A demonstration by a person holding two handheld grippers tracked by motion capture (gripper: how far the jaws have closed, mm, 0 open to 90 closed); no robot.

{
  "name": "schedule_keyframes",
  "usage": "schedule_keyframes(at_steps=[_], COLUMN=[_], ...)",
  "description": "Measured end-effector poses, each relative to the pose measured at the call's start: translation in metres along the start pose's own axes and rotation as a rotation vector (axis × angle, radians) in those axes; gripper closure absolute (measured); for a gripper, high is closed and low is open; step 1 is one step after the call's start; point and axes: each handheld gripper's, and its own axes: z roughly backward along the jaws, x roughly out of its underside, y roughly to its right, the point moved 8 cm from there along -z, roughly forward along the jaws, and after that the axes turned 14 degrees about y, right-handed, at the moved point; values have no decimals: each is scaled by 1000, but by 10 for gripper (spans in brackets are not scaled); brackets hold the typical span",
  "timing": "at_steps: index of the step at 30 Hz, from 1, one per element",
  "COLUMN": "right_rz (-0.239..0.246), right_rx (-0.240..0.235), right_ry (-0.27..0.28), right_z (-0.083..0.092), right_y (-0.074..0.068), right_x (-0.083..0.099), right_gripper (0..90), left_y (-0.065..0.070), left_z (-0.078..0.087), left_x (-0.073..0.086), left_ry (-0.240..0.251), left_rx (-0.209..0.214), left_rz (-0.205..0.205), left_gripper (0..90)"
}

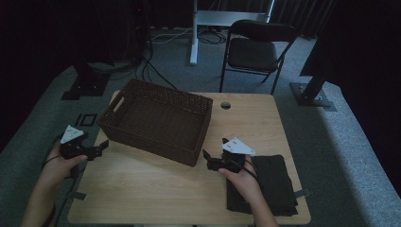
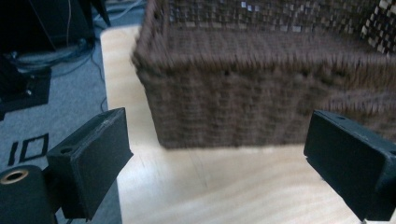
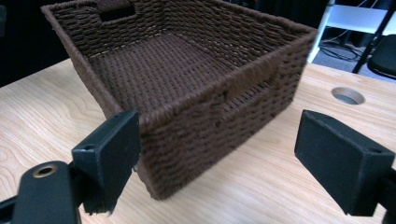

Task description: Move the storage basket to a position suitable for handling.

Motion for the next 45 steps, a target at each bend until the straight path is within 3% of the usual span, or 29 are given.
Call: schedule_keyframes(at_steps=[3, 5, 8, 12, 17, 21, 22, 25, 27, 31, 34, 39, 43, 45], right_rz=[7, 4, 0, -4, -10, -17, -21, -27, -33, -38, -44, -48, -40, -76], right_rx=[-9, -12, -19, -18, -14, 0, 3, 8, 13, 19, 37, 51, 54, 49], right_ry=[-8, -9, -18, -22, -21, -14, -7, 0, 10, 6, 0, -16, -26, -58], right_z=[-8, -10, -16, -21, -25, -30, -31, -34, -37, -41, -46, -50, -54, -55], right_y=[-6, -8, -14, -16, -17, -15, -15, -16, -16, -17, -16, -15, -17, -19], right_x=[0, 0, 3, 5, 7, 4, 2, -1, -2, -2, -1, 2, 5, 9], right_gripper=[141, 141, 141, 141, 141, 150, 151, 197, 213, 249, 312, 330, 400, 449], left_y=[-7, -7, -10, -16, -17, -25, -30, -33, -35, -37, -38, -40, -45, -50], left_z=[-2, -2, -7, -15, -23, -35, -43, -50, -59, -67, -75, -83, -87, -87], left_x=[-6, -6, -19, -27, -31, -30, -29, -28, -27, -28, -28, -22, -19, -20], left_ry=[19, 19, 42, 42, 52, 35, 32, 30, 26, 19, 9, -19, -10, 14], left_rx=[-32, -32, -19, -36, -31, -52, -62, -80, -84, -98, -95, -102, -142, -176], left_rz=[1, 1, 6, -14, -3, -3, 15, 8, 42, 49, 27, 6, 20, 39], left_gripper=[116, 116, 115, 116, 116, 149, 151, 198, 246, 322, 368, 456, 513, 537])
